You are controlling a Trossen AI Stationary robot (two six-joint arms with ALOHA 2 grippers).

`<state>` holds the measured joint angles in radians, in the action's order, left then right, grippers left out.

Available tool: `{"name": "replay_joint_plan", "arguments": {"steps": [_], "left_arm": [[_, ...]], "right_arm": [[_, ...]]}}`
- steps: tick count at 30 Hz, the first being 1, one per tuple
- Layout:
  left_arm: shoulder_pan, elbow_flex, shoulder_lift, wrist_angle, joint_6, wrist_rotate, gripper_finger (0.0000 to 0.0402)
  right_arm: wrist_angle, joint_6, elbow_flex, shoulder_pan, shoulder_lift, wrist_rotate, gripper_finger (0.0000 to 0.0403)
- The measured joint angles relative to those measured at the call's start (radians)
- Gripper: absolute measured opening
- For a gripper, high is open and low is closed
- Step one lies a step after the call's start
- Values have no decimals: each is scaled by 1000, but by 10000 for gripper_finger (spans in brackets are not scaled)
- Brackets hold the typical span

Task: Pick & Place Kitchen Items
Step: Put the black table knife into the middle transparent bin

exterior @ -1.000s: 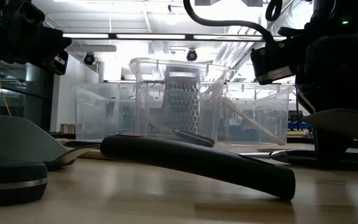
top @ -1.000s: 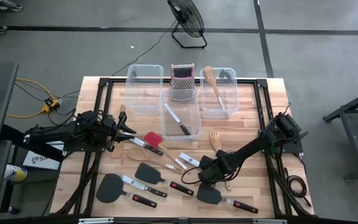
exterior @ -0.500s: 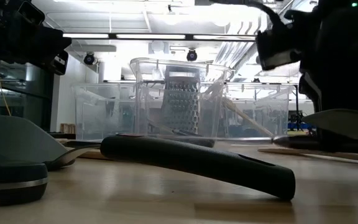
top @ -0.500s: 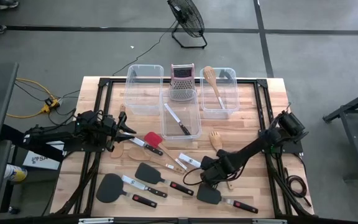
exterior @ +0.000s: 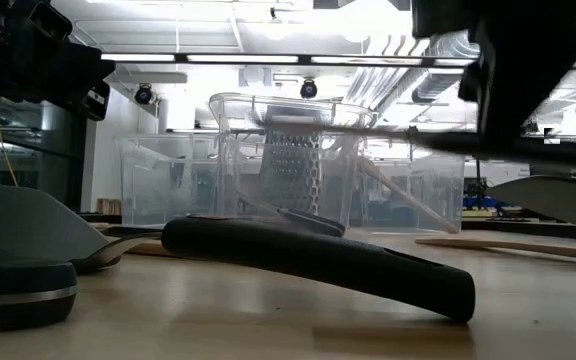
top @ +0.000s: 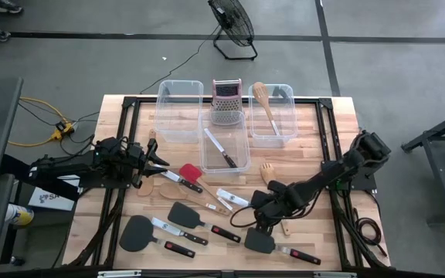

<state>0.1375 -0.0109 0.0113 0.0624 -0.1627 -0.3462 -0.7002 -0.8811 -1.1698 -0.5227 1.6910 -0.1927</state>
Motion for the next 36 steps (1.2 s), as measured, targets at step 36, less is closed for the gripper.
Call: {"name": "replay_joint_plan", "arguments": {"steps": [36], "left_arm": [[0,0,0,0,0,0,90]], "right_arm": [[418,315,-2,160,-295,-174,80]]}}
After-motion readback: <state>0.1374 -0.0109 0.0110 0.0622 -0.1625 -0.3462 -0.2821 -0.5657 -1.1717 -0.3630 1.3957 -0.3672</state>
